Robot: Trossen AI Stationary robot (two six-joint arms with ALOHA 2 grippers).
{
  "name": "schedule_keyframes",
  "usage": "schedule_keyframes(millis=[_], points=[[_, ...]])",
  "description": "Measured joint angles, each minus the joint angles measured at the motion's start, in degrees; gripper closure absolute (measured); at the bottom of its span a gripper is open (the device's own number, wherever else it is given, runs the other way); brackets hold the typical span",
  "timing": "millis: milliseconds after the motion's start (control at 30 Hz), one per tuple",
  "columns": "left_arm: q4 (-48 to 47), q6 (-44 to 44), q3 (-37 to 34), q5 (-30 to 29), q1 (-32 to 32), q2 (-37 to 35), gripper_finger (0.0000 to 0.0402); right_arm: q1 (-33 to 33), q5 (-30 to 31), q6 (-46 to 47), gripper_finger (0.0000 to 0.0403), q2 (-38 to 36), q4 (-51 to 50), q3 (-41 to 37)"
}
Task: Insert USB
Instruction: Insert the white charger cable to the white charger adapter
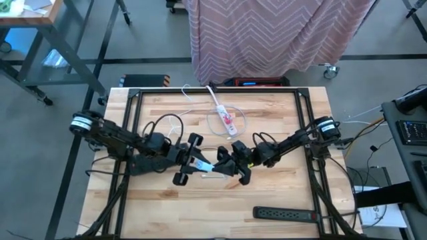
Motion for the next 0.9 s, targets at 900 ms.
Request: schedule_keyframes(millis=[900], points=[[-3.7, -8.8, -0.3, -4.5, 1.2, -2.6, 0.0301, 0.9, 3.0, -27.3, 0.0296, -2.1, -4.6, -1.6]])
